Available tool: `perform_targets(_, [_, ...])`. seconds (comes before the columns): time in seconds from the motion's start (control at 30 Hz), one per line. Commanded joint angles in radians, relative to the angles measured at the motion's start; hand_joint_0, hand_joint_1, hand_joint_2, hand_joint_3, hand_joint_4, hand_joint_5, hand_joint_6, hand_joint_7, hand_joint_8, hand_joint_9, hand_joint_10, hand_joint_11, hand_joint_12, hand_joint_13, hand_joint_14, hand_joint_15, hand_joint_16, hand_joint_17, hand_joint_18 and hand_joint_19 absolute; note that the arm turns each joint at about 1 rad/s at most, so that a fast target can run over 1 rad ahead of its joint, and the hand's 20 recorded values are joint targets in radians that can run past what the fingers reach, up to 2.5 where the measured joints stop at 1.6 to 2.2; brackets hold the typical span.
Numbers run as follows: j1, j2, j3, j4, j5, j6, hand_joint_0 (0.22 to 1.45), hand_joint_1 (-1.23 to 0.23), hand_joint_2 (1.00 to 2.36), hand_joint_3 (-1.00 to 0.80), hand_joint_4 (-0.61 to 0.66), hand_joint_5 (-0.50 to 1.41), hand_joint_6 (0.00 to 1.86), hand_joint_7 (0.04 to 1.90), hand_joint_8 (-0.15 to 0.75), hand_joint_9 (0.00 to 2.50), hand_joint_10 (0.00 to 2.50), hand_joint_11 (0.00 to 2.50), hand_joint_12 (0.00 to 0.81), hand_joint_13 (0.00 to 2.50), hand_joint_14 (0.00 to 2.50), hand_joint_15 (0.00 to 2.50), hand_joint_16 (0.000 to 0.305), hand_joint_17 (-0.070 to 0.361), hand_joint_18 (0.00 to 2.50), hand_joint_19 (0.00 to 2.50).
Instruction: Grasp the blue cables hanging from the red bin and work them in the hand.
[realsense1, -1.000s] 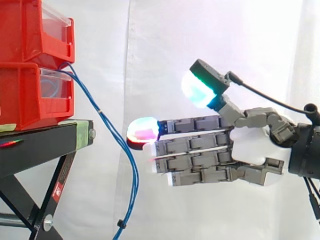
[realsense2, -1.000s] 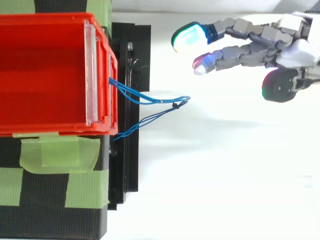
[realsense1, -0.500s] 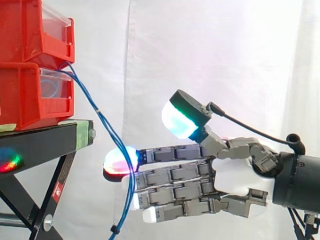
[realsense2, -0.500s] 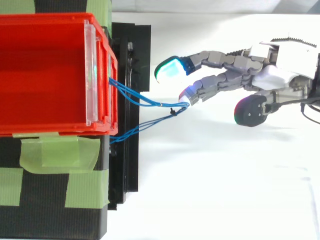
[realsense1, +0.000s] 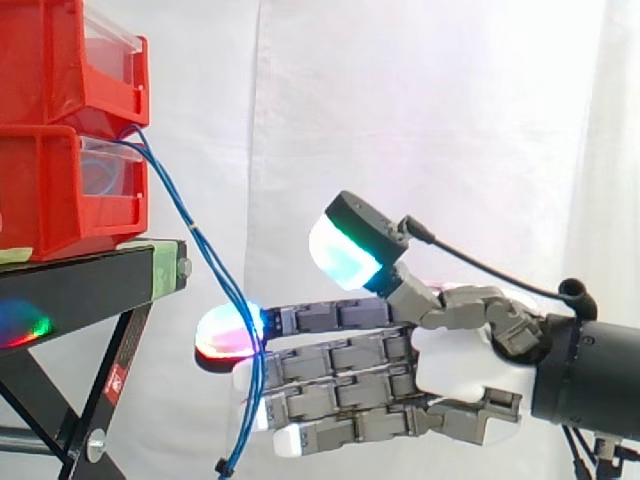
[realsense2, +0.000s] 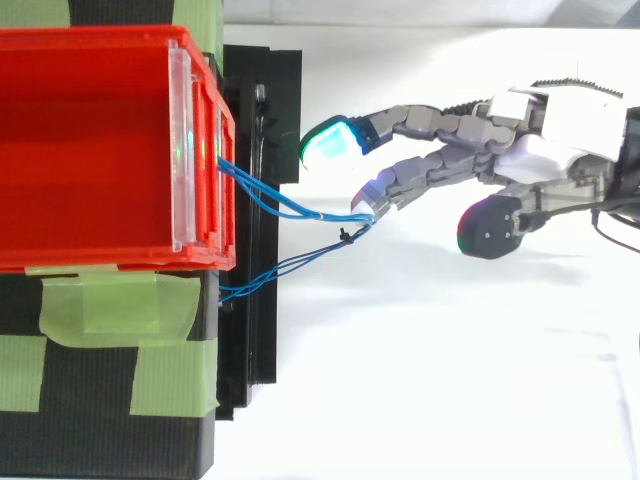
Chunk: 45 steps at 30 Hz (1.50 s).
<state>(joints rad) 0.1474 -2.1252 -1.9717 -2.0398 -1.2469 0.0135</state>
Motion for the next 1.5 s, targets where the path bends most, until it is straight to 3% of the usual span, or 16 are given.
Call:
perform_targets(0.0, [-0.006,-0.029,0.022,0.009,-0.006,0.005,0.73,-0.56,1.00,-0.88,0.20,-0.22,0.01,0.73,0.339,0.56,0.02,0.57,0.432,0.58,0.02,0.50,0.057,0.128,0.44,0.50])
perform_targets(0.27, [-0.008,-0.029,0.022,0.009,-0.051,-0.009,0.74,-0.56,1.00,-0.88,0.20,-0.22,0.01,0.73,0.339,0.56,0.02,0.57,0.433,0.59,0.02,0.50,0.057,0.129,0.45,0.50])
perform_targets(0.43, [-0.009,-0.029,0.022,0.029,-0.094,-0.070,0.74,-0.56,1.00,-0.89,0.20,-0.22,0.01,0.73,0.337,0.56,0.01,0.57,0.434,0.59,0.02,0.51,0.057,0.128,0.46,0.51])
perform_targets(0.73, [-0.012,-0.029,0.022,0.067,-0.077,-0.109,0.74,-0.56,1.00,-0.89,0.20,-0.22,0.01,0.73,0.336,0.57,0.02,0.57,0.434,0.60,0.02,0.52,0.057,0.129,0.46,0.51])
perform_targets(0.9, [-0.012,-0.030,0.027,0.067,-0.052,-0.116,0.74,-0.56,1.00,-0.88,0.20,-0.22,0.01,0.73,0.336,0.57,0.01,0.58,0.436,0.61,0.02,0.52,0.057,0.129,0.47,0.51])
perform_targets(1.07, [-0.012,-0.030,0.028,0.067,-0.052,-0.118,0.74,-0.56,1.00,-0.89,0.20,-0.22,0.01,0.73,0.335,0.57,0.01,0.60,0.435,0.61,0.02,0.53,0.057,0.128,0.47,0.51])
perform_targets(1.27, [-0.012,-0.044,0.030,0.069,-0.057,-0.121,0.74,-0.56,1.00,-0.89,0.20,-0.22,0.01,0.73,0.351,0.66,0.02,0.78,0.457,0.76,0.02,0.71,0.057,0.127,0.51,0.52])
perform_targets(1.33, [-0.015,-0.078,0.037,0.082,-0.066,-0.112,0.74,-0.56,1.00,-0.88,0.20,-0.22,0.01,0.73,0.351,0.68,0.02,0.81,0.460,0.80,0.02,0.76,0.057,0.128,0.53,0.53])
perform_targets(1.47, [-0.025,-0.096,0.047,0.147,-0.106,-0.098,0.74,-0.56,1.00,-0.89,0.20,-0.22,0.01,0.73,0.351,0.69,0.02,0.84,0.463,0.82,0.02,0.78,0.057,0.128,0.54,0.53])
